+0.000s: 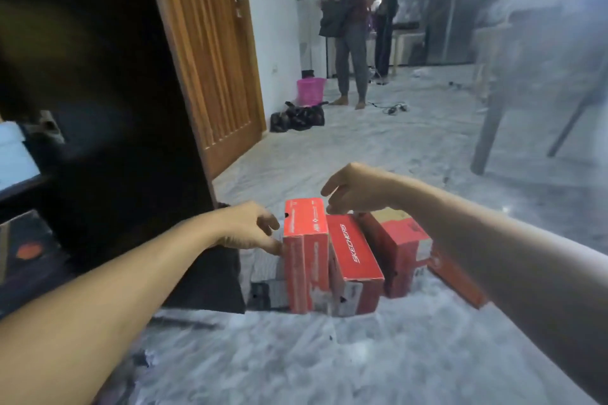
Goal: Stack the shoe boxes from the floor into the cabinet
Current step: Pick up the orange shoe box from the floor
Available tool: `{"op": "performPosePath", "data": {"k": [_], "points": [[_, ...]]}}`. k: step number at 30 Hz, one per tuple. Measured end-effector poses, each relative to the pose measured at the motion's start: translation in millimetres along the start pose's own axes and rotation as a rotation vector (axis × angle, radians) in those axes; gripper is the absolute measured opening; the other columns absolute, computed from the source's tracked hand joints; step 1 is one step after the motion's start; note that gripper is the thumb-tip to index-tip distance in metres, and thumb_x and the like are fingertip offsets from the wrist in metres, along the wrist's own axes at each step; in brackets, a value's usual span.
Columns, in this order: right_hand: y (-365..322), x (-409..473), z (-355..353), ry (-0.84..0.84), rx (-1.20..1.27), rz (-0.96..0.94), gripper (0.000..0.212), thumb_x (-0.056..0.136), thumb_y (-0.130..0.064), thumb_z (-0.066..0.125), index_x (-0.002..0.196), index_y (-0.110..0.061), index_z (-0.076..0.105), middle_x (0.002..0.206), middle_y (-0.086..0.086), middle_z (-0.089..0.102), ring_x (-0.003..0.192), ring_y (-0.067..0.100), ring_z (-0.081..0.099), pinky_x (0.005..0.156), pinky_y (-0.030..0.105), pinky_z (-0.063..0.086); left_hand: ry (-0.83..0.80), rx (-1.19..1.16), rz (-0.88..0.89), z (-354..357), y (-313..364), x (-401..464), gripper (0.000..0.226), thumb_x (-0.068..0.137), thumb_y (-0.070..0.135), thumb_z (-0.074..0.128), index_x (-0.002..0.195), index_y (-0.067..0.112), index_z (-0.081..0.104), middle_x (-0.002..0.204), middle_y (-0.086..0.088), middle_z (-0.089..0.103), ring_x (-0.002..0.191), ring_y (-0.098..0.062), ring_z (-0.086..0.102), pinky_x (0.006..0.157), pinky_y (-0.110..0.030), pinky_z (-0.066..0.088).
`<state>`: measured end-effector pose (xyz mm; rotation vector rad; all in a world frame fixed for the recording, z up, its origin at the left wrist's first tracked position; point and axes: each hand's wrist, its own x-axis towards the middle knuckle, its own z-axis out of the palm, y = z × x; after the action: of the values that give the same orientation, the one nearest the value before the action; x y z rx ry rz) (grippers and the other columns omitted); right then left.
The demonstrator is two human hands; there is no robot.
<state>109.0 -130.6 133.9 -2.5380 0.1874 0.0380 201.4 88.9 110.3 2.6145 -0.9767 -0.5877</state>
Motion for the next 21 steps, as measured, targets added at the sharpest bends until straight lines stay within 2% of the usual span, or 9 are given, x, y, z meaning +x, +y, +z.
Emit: {"op": "performPosePath", "data": {"k": [2,6,9,12,14,17,21], "points": [[51,-15,-1,0.018,-0.008,0.082,0.036,0.083,-0.018,0.072,0.118,-0.017,0.067,0.101,0.011,0.074,0.093,0.029,0.071,0.075,0.043,0.061,-0.036,-0.011,0.045,38,25,22,0.054,0.071,0.048,0.079,0.116,0.021,0.067,0.111,0.008,0.069,0.102,-0.011,0.064,0.097,-0.035,0.049],[148,-40,-2,0.02,0.0,0.238,0.035,0.083,-0.014,0.073,0.117,-0.013,0.067,0.106,0.009,0.071,0.09,0.025,0.071,0.069,0.04,0.062,-0.09,-0.042,0.087,106,67,65,0.056,0.074,0.038,0.081,0.12,0.013,0.064,0.113,0.001,0.067,0.106,-0.017,0.063,0.094,-0.03,0.05],[215,-54,-1,0.035,-0.034,0.339,0.034,0.082,-0.014,0.074,0.115,-0.013,0.069,0.092,-0.002,0.069,0.077,0.019,0.068,0.058,0.027,0.055,-0.118,-0.084,0.095,147,92,98,0.064,0.075,0.038,0.08,0.128,0.011,0.059,0.122,-0.001,0.065,0.107,-0.015,0.062,0.091,-0.026,0.049],[274,-58,3,0.044,-0.048,0.431,0.016,0.081,-0.023,0.074,0.095,-0.017,0.072,0.078,-0.003,0.066,0.062,0.012,0.059,0.047,0.024,0.048,-0.117,-0.117,0.106,177,116,132,0.066,0.076,0.036,0.08,0.132,0.01,0.056,0.128,-0.004,0.062,0.111,-0.015,0.06,0.093,-0.025,0.047],[311,-56,9,0.057,-0.039,0.491,0.018,0.083,-0.021,0.07,0.099,-0.014,0.072,0.084,0.003,0.069,0.068,0.016,0.061,0.056,0.03,0.052,-0.115,-0.12,0.117,194,131,154,0.067,0.076,0.036,0.079,0.133,0.01,0.055,0.13,-0.003,0.06,0.113,-0.015,0.058,0.096,-0.026,0.046],[362,-50,22,0.089,-0.016,0.579,0.027,0.083,-0.017,0.069,0.108,-0.009,0.07,0.096,0.008,0.069,0.08,0.022,0.066,0.066,0.036,0.06,-0.112,-0.126,0.141,221,155,191,0.065,0.077,0.034,0.079,0.133,0.011,0.056,0.131,-0.004,0.06,0.109,-0.015,0.059,0.091,-0.024,0.045],[422,-40,41,0.095,-0.06,0.669,0.039,0.082,-0.017,0.064,0.12,-0.006,0.064,0.117,0.014,0.067,0.103,0.031,0.064,0.085,0.039,0.056,-0.106,-0.142,0.185,258,188,242,0.062,0.077,0.029,0.08,0.131,0.011,0.057,0.13,-0.003,0.061,0.107,-0.012,0.059,0.09,-0.023,0.046]]}}
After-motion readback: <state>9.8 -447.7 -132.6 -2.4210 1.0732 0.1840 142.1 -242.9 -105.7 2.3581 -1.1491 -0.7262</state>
